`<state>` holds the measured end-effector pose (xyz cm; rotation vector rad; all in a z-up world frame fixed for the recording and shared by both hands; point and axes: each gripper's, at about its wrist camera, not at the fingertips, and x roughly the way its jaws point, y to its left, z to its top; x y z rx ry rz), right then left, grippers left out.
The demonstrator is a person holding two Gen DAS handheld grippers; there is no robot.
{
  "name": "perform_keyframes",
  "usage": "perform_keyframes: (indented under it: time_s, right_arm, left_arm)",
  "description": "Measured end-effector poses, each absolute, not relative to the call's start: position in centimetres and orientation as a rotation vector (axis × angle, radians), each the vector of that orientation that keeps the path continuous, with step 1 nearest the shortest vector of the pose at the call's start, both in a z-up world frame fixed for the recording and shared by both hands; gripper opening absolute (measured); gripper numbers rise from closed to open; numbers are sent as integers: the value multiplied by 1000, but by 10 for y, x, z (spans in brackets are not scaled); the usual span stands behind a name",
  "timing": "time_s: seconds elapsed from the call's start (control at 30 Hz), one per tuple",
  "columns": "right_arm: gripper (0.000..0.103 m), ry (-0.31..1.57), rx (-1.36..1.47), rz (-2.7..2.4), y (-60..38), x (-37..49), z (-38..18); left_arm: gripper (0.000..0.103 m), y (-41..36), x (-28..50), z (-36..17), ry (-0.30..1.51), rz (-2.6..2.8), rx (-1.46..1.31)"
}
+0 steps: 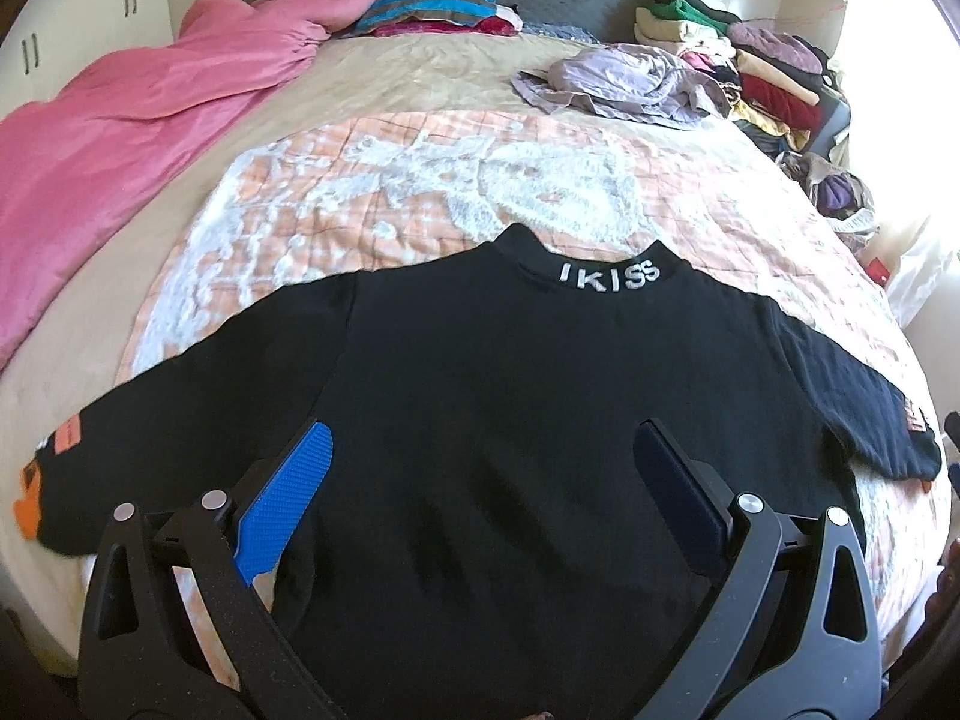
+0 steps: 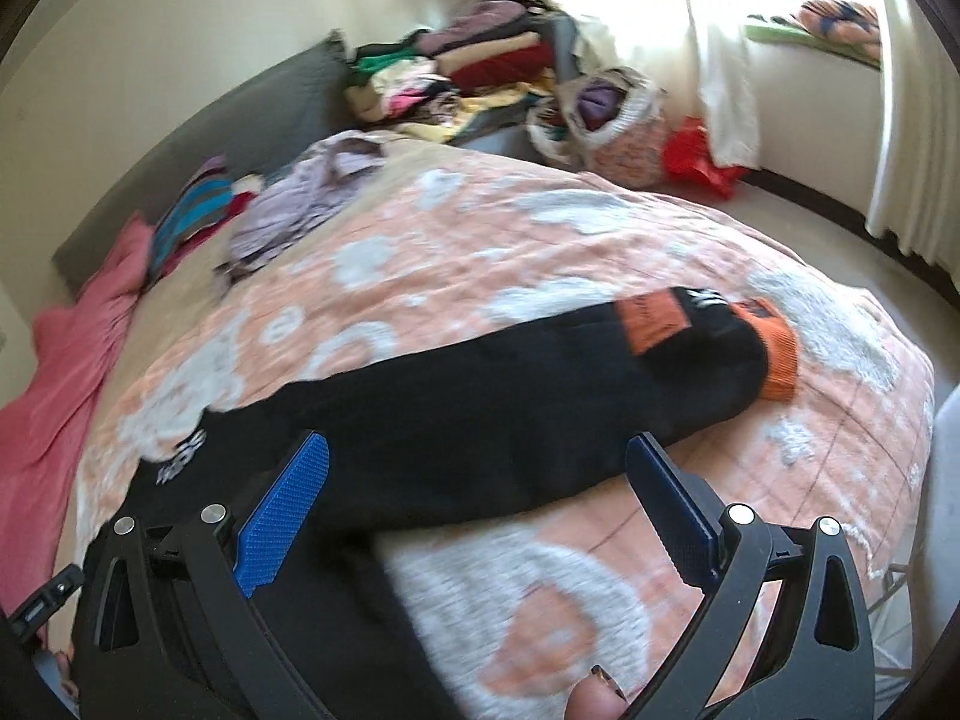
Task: Fold small clothes
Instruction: 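Move the right tool to the orange sleeve cuff and grasp it, then lift the sleeve with the right tool and fold it across the chest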
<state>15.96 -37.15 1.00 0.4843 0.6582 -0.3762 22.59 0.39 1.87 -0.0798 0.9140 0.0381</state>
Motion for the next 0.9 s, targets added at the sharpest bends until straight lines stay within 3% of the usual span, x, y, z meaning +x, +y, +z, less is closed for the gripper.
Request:
perform_keyframes:
  time_s: [0.47, 0.63, 0.77, 0.8, 0.87, 0.9]
  right_arm:
    - [99, 757, 751, -585, -457, 170, -60]
    - [95, 708, 854, -607, -479, 172, -69]
    - [65, 627, 957, -595, -499, 172, -74]
    - [49, 594, 997, -567, -505, 171, -77]
    - [28, 570, 1016, -536, -511, 172, -79]
    - [24, 556, 1013, -519, -511, 172, -77]
  left_arm:
    - [95, -12, 294, 3, 953, 11, -68]
    - [95, -13, 310, -6, 956, -14, -80]
    - [95, -3, 312, -17, 956, -37, -143]
    - [95, -1, 310, -21, 957, -45, -156]
    - [95, 2, 309, -23, 960, -50, -160]
    - [95, 3, 308, -24, 958, -52, -157]
